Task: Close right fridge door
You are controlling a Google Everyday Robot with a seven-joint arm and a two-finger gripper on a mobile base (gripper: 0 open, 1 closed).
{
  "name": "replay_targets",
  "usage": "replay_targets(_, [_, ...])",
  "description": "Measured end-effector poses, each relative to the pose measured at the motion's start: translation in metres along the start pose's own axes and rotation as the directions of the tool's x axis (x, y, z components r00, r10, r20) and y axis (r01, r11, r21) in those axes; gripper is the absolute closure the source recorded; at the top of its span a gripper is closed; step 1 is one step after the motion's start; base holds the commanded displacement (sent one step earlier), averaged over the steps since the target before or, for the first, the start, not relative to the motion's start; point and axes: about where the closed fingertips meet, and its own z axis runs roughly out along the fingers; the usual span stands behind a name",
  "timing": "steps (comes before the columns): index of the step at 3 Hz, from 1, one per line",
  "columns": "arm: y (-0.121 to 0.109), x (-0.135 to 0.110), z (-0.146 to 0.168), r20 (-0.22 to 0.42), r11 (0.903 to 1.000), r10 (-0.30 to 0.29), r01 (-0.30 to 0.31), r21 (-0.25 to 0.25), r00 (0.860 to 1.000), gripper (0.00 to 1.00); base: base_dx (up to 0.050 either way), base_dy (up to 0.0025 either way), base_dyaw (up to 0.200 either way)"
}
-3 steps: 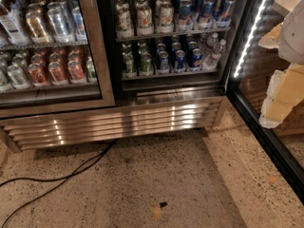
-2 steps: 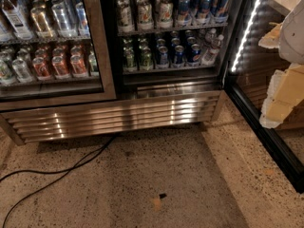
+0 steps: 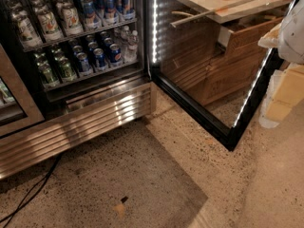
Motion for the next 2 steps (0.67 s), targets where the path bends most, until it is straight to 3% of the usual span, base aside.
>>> replay_targets(2, [0.0000, 0.0000, 0.0000, 0.000, 1.0000, 0.000, 0.000, 0.000, 1.000, 0.00, -0.020, 0.00192, -0.185])
